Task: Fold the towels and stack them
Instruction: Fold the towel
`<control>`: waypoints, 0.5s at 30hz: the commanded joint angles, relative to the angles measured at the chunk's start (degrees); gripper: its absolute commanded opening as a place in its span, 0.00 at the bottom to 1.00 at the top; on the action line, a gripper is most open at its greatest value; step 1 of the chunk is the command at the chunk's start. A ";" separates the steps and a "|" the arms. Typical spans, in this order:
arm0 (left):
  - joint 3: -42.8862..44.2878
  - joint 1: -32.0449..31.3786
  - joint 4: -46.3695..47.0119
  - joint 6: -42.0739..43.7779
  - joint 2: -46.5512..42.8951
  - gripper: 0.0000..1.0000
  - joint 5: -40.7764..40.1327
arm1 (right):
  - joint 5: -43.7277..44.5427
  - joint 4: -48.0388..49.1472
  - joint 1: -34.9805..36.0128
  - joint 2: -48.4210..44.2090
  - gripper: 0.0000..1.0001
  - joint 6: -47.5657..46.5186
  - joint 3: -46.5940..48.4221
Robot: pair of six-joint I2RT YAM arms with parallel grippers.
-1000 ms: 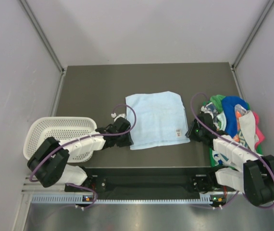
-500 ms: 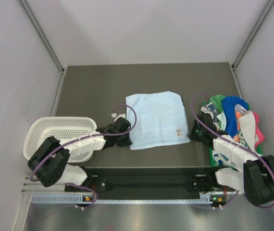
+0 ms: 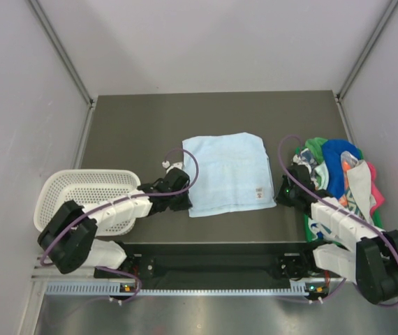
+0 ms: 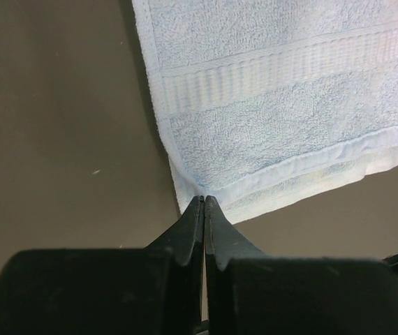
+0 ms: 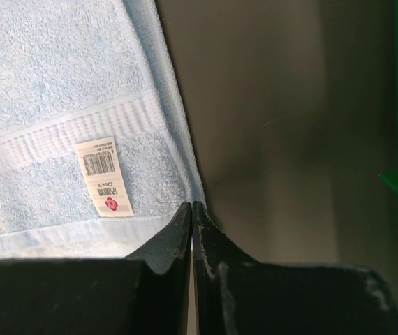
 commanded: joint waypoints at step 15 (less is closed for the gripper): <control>1.90 -0.19 -0.82 0.78 -3.10 0.00 -0.43 | 0.47 -0.44 0.82 -1.20 0.20 -1.41 3.09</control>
